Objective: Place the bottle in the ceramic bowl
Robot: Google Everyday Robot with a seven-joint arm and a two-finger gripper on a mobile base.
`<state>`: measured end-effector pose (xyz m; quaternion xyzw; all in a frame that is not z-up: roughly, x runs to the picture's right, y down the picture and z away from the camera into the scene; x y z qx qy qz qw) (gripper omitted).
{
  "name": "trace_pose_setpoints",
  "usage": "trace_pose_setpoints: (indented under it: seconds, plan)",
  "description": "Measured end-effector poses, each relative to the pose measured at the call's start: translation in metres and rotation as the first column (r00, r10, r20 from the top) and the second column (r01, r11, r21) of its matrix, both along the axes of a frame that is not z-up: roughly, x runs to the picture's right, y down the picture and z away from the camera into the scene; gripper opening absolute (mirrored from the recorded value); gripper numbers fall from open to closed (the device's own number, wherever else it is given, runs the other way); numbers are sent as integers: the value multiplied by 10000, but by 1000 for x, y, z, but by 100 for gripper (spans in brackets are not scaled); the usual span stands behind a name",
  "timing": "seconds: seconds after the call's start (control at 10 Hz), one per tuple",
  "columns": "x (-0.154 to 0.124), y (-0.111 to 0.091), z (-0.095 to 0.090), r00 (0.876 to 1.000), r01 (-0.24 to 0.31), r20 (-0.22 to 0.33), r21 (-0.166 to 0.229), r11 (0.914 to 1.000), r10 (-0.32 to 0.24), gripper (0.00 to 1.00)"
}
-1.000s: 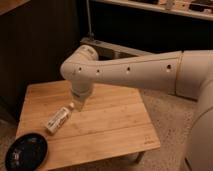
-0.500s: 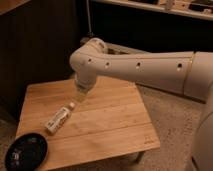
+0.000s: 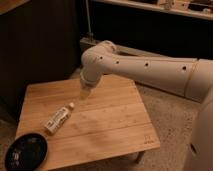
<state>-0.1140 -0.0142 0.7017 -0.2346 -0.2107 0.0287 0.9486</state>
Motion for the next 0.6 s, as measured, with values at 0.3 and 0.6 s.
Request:
trace_pose_setpoints:
  seconds: [0.3,0.6]
  plan:
    - [-31,-12,32,9516,2517,1930,-416,9669,-2393,65]
    - [-44,-13,49,8929,3803,2834,-591,9230,-3497,65]
